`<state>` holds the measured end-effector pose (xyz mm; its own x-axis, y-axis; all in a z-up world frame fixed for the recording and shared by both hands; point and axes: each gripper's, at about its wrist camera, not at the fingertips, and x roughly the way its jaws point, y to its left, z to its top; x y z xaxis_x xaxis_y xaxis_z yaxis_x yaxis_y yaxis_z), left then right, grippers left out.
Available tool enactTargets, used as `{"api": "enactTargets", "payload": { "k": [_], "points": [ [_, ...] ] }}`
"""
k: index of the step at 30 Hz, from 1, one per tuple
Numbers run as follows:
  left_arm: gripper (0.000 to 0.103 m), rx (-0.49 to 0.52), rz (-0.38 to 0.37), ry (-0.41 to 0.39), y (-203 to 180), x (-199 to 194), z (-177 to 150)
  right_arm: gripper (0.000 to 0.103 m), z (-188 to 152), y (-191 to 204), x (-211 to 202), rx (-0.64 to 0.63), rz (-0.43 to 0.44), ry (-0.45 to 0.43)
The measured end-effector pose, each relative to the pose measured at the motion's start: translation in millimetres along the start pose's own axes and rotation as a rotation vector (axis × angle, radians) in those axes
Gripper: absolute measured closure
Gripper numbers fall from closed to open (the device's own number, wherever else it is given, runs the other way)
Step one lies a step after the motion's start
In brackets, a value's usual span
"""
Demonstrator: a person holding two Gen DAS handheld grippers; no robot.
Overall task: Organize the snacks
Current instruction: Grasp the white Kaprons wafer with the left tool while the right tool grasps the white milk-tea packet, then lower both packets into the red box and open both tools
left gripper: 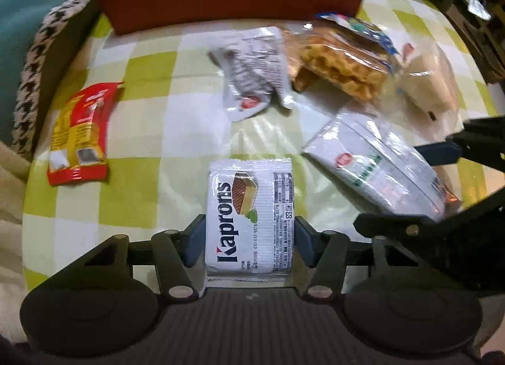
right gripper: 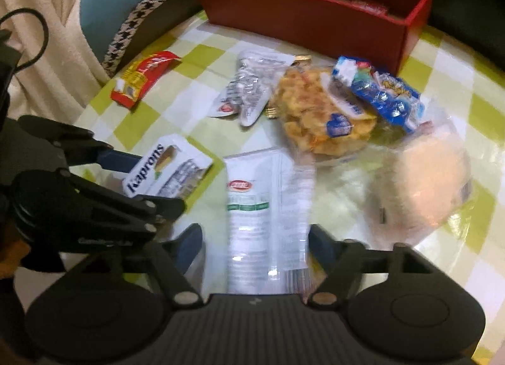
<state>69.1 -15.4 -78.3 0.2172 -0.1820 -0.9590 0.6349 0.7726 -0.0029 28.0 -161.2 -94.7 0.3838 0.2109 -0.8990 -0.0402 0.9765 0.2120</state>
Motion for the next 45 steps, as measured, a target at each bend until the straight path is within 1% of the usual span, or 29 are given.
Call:
{"api": "enactTargets", "payload": {
  "k": [1,2,3,4,5,6,7,10,11,12,13,14,15,16,17,18,20,23,27,29,32,34,37,40,45],
  "points": [
    [0.037,-0.006,-0.006,-0.004,1,-1,0,0.013,0,0,1,0.005,0.004,-0.004],
    [0.034,-0.003,0.001,-0.003,-3,2,4,0.010,0,-1,1,0.021,0.010,-0.009],
    [0.034,0.002,0.004,0.003,-3,3,6,0.006,0,-3,2,0.034,0.022,-0.012],
    [0.033,-0.003,-0.008,0.006,-2,3,7,0.005,1,-5,2,0.051,0.042,-0.011],
    [0.033,-0.013,-0.020,0.005,-1,2,7,0.000,2,-7,3,0.061,0.056,-0.006],
    [0.033,-0.021,-0.026,0.001,-2,2,7,0.000,5,-9,4,0.072,0.079,0.004],
    [0.033,-0.019,-0.028,0.001,-1,2,10,0.000,6,-9,4,0.075,0.083,0.010],
    [0.031,0.014,-0.020,0.001,-3,6,11,0.000,5,-5,3,0.051,0.066,0.013],
    [0.025,0.027,-0.020,0.004,-5,6,11,0.013,4,-3,2,0.042,0.038,0.013],
    [0.023,0.038,-0.018,0.012,-8,7,10,0.037,3,3,0,0.010,-0.039,0.010],
    [0.022,0.050,0.000,0.014,-12,9,10,0.044,1,10,-1,-0.032,-0.122,0.009],
    [0.026,0.051,0.010,0.013,-13,8,10,0.045,-1,14,-2,-0.063,-0.152,0.010],
    [0.027,0.042,0.002,0.018,-13,7,10,0.046,-3,17,-2,-0.085,-0.164,0.012],
    [0.033,0.033,0.003,0.016,-11,6,10,0.048,-5,19,-4,-0.095,-0.172,0.010],
    [0.039,0.015,0.002,0.012,-8,3,9,0.053,-6,19,-7,-0.090,-0.171,0.008],
    [0.039,-0.006,-0.014,0.013,-5,1,10,0.055,-7,20,-11,-0.079,-0.157,0.000],
    [0.039,-0.043,-0.034,0.011,-2,-4,8,0.056,-9,22,-26,-0.072,-0.130,-0.032],
    [0.039,-0.060,-0.020,-0.007,-3,-11,4,0.056,-12,23,-44,-0.064,-0.121,-0.072],
    [0.039,-0.097,-0.071,-0.063,-2,-32,-1,0.057,-16,24,-67,-0.030,-0.100,-0.136],
    [0.039,-0.098,-0.067,-0.080,-4,-41,-3,0.057,-16,24,-73,-0.015,-0.091,-0.155],
    [0.039,-0.107,-0.047,-0.077,-4,-47,-6,0.057,-18,29,-78,-0.022,-0.067,-0.176],
    [0.039,-0.123,-0.035,-0.073,-1,-50,-9,0.057,-19,32,-80,-0.028,-0.066,-0.185],
    [0.039,-0.156,-0.047,-0.084,3,-61,-13,0.057,-21,31,-89,-0.018,-0.043,-0.218],
    [0.039,-0.158,-0.046,-0.114,2,-71,-5,0.057,-19,27,-99,-0.002,-0.039,-0.256],
    [0.039,-0.146,-0.074,-0.171,-2,-76,24,0.057,-1,14,-99,0.053,-0.044,-0.299]
  ]
}}
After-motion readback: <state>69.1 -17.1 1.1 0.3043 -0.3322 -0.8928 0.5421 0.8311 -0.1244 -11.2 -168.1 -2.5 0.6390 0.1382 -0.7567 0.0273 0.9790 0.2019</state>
